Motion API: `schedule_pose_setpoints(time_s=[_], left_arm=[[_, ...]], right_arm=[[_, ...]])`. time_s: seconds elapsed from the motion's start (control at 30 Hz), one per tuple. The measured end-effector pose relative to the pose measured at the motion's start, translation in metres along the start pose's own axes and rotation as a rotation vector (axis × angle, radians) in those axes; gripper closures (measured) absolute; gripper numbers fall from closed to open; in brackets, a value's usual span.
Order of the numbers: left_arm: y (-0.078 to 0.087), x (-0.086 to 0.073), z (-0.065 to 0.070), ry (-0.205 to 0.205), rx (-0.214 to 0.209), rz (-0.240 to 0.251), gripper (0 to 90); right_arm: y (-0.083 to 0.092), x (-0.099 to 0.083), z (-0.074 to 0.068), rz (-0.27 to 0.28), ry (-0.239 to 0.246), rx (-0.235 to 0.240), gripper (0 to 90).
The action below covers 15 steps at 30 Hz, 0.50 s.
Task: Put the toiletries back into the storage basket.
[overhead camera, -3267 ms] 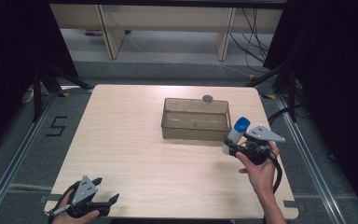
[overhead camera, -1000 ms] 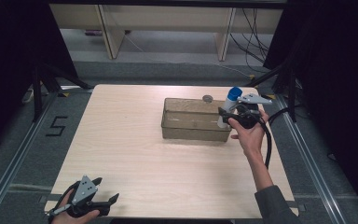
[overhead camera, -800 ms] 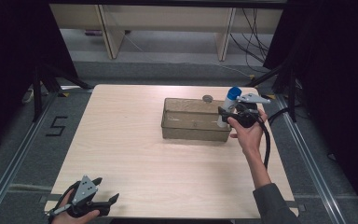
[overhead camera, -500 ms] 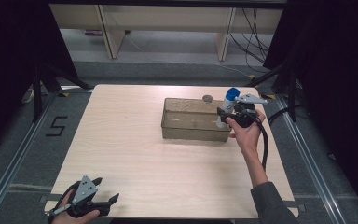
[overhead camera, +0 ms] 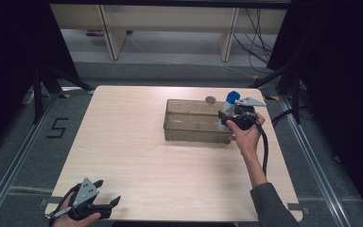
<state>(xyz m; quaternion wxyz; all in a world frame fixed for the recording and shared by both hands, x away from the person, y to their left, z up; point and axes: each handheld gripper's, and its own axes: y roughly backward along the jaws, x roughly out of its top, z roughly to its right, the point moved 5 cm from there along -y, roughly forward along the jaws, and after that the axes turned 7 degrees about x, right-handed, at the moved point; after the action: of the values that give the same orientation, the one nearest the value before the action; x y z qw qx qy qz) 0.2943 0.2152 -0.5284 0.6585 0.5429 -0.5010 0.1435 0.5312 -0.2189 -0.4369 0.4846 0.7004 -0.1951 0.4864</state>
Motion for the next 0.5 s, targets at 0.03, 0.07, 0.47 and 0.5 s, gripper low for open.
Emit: schedule_pose_setpoints(time_s=[0.03, 0.07, 0.47, 0.5], left_arm=[[0.000, 0.000, 0.001, 0.006, -0.003, 0.007, 17.0], [0.000, 0.000, 0.001, 0.007, -0.003, 0.008, 17.0], [0.000, 0.000, -0.001, -0.004, 0.000, -0.005, 17.0], [0.000, 0.000, -0.001, -0.004, -0.001, -0.005, 17.1]], right_arm=[[-0.001, -0.001, -0.002, 0.005, -0.031, 0.000, 32.0], [-0.002, -0.002, -0.003, 0.003, -0.033, -0.001, 32.0], [-0.008, -0.015, 0.001, -0.017, -0.034, 0.000, 31.9], [-0.008, -0.016, 0.004, -0.022, -0.004, -0.015, 31.9]])
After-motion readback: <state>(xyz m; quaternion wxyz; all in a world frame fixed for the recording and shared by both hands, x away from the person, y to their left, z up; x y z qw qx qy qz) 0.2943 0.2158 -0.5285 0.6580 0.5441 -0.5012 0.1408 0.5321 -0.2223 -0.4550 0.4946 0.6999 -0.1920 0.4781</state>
